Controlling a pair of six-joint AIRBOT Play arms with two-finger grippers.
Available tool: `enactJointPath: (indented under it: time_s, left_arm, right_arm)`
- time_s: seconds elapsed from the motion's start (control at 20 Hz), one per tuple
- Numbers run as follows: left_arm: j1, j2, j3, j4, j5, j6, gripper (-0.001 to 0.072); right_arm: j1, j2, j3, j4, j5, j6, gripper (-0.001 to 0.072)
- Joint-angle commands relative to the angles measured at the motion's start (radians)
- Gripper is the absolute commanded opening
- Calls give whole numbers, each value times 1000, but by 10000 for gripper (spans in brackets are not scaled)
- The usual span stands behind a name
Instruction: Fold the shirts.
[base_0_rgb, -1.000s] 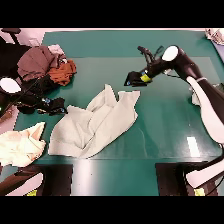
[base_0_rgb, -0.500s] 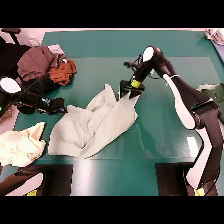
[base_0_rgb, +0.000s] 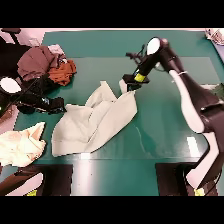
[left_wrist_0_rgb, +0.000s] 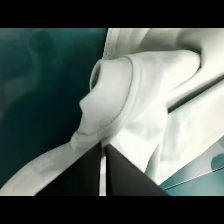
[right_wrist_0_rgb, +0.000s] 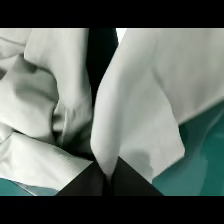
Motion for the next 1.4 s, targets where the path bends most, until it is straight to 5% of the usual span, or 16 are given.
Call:
enactJointPath:
  time_s: [0.0, 0.4, 0.65, 0.8, 0.9, 0.95, 1.35]
  left_arm:
    - [1, 1, 20, 8, -3, -85, 30]
    - [0, 43, 46, 14, -22, -173, 30]
    - [0, 43, 45, 153, -77, -223, 29]
    - [-4, 43, 1, 142, -121, -224, 29]
    - [-35, 43, -77, 121, -90, -232, 30]
    - [-62, 43, -126, 101, -63, -241, 30]
    - [-214, 121, -271, -28, -14, -251, 30]
  right_arm:
    - [-36, 188, -97, -124, -40, -127, 25]
    - [-155, 679, -479, -216, -253, -199, 26]
    - [-320, 1001, -1049, -213, -540, -224, 26]
    - [-452, 1136, -1333, -140, -557, -224, 34]
    - [-518, 1194, -1444, -73, -568, -224, 310]
    - [-534, 1217, -1480, -55, -583, -224, 355]
    - [-549, 1241, -1365, -94, -493, -224, 356]
